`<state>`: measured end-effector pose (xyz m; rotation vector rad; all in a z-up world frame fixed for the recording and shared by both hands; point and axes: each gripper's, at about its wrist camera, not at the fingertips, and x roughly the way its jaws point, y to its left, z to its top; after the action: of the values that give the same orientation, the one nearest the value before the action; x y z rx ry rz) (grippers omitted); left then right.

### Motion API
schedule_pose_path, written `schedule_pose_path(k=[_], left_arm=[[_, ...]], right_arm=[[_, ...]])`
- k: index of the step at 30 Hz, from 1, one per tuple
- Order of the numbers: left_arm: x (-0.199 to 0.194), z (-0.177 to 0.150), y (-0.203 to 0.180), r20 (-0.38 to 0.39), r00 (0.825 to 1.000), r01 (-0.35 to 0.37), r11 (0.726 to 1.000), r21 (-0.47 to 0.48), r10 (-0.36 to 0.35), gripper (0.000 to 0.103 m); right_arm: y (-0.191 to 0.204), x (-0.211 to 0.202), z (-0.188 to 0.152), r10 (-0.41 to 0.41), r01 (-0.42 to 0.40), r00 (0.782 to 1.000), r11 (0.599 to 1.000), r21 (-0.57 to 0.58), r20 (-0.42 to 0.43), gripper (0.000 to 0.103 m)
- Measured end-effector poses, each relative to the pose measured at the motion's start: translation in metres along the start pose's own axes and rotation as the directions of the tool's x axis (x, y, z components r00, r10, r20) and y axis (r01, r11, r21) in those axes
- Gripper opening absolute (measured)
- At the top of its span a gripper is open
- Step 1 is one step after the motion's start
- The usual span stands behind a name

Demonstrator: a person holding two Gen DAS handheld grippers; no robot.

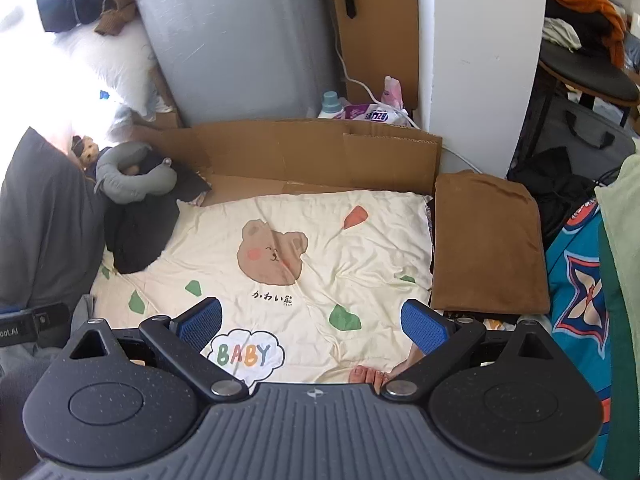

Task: Fold clothes

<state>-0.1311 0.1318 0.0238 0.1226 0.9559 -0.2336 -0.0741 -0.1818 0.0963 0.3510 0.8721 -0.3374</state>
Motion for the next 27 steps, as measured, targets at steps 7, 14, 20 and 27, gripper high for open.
schedule_pose_path(k=[7,14,20,27], left_arm=[[-0.002,-0.006,-0.016,-0.013,1.000,-0.001,0.999,0.041,0.001,0.102],[-0.001,-0.008,-0.038,-0.009,1.000,0.001,0.996,0.084,0.000,0.102],[0.007,-0.003,-0.041,-0.035,0.999,0.031,0.997,0.064,-0.029,0.102],[0.011,0.001,-0.040,-0.060,0.998,0.020,0.997,0.074,-0.015,0.102]], right_arm=[[0.005,0.000,-0.003,0.020,-0.020,1.000,1.000,0.008,-0.021,0.099],[0.007,0.001,-0.003,0.025,-0.025,0.999,1.000,-0.010,-0.035,0.099],[0.010,0.003,-0.002,0.023,-0.024,0.999,0.999,-0.038,-0.032,0.099],[0.020,0.009,0.002,0.018,-0.021,0.999,0.998,-0.066,-0.052,0.099]])
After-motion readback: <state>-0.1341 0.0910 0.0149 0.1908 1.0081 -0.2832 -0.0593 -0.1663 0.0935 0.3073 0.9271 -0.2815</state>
